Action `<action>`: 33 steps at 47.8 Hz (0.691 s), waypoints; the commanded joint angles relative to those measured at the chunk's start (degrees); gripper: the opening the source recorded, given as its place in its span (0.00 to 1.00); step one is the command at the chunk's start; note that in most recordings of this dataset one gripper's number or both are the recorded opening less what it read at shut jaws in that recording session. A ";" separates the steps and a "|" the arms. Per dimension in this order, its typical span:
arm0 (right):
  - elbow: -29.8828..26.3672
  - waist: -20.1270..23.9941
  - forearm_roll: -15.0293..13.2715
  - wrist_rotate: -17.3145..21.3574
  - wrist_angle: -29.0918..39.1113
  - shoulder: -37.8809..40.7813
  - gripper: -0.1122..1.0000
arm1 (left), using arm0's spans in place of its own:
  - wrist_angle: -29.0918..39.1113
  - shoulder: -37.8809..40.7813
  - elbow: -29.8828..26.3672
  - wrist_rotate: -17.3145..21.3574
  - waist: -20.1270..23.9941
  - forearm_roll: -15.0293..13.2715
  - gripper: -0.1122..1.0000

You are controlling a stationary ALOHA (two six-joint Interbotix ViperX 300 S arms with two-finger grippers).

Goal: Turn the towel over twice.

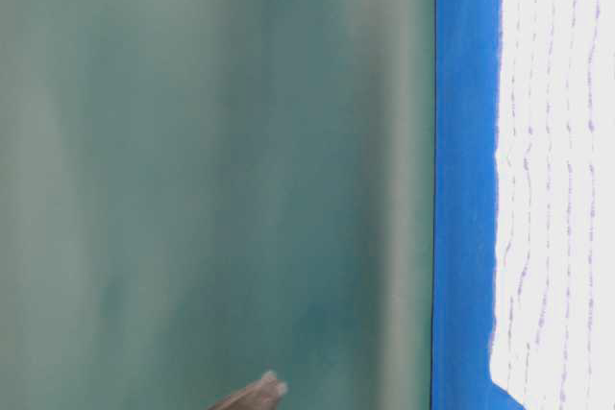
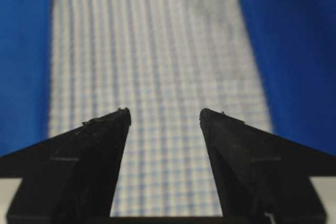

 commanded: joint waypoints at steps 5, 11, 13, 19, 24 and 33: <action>0.62 -0.18 -3.25 -0.09 2.81 -5.80 0.64 | -0.44 -5.71 1.76 1.32 2.90 -0.09 0.86; 3.16 -0.53 -4.39 0.18 3.08 -9.76 0.64 | -0.44 -10.63 4.22 1.58 4.39 -0.09 0.86; 4.13 -0.97 -4.57 0.35 3.08 -11.07 0.64 | -0.44 -12.13 5.27 1.58 4.83 -0.09 0.86; 7.38 -2.90 -4.57 0.97 3.08 -14.94 0.64 | -0.53 -17.31 9.14 1.49 6.06 0.00 0.86; 9.84 -4.57 -4.48 1.49 2.20 -16.96 0.64 | -0.62 -21.09 12.48 1.32 6.68 -0.09 0.86; 15.38 -7.65 -4.39 4.48 -4.04 -18.02 0.63 | -1.49 -28.30 19.16 0.53 6.68 -0.09 0.85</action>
